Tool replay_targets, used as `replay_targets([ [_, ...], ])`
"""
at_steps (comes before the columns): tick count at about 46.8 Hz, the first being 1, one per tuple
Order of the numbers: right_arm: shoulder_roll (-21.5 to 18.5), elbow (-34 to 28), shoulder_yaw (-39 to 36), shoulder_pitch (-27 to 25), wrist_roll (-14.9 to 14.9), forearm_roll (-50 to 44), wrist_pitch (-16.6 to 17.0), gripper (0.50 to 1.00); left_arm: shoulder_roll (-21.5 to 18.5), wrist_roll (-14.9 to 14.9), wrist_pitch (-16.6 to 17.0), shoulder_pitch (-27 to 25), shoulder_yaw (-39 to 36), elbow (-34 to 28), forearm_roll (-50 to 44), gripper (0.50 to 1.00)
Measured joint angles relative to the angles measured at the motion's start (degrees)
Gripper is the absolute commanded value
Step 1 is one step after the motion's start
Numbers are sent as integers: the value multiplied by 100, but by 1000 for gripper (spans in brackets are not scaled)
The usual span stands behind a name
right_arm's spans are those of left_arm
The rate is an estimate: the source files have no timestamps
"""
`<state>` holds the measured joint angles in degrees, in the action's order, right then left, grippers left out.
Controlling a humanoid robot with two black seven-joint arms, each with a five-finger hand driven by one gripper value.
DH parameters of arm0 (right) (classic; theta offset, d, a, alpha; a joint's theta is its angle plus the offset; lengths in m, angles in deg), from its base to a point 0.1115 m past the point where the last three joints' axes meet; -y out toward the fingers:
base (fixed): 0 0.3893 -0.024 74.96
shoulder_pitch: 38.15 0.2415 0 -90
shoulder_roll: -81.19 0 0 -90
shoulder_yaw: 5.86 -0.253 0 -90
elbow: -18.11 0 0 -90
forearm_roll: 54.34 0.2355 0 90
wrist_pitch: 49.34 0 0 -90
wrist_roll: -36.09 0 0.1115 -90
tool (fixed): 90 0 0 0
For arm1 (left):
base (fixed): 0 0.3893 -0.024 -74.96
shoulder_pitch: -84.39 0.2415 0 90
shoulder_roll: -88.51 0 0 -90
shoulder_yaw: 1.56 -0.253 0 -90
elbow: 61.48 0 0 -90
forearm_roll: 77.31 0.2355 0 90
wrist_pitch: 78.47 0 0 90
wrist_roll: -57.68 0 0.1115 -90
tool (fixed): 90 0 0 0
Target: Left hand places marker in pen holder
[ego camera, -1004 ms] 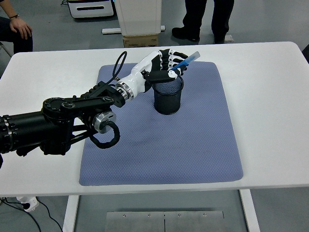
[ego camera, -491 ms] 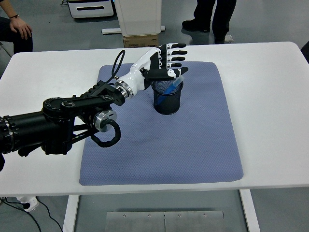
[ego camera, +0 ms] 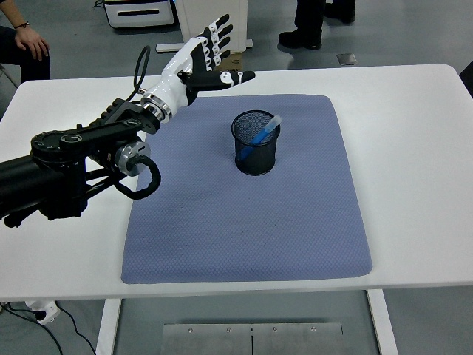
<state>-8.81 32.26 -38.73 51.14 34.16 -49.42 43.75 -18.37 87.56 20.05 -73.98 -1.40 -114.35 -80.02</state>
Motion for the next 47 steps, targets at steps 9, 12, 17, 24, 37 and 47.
replay_targets([
  [9, 0, 0, 0, 1, -1, 0, 0, 1000, -151, -6, 90, 72, 1, 447, 93, 1000],
  [12, 0, -1, 0, 0, 0, 0, 0, 1000, -165, -6, 99, 160, 20, 536, 57, 1000],
  [17, 0, -1, 0, 0, 0, 0, 0, 1000, -163, 62, 82, 420, 196, 740, 71, 1000],
  [24, 0, 0, 0, 0, 0, 0, 0, 1000, -152, 286, 86, 888, 566, 819, 75, 1000],
  [37, 0, -1, 0, 0, 0, 0, -1, 1000, -145, 327, 14, 1569, 1707, 867, -18, 1000],
  [47, 0, -1, 0, 0, 1, 0, -1, 1000, -90, 326, -17, 2118, 2759, 858, 3, 1000],
])
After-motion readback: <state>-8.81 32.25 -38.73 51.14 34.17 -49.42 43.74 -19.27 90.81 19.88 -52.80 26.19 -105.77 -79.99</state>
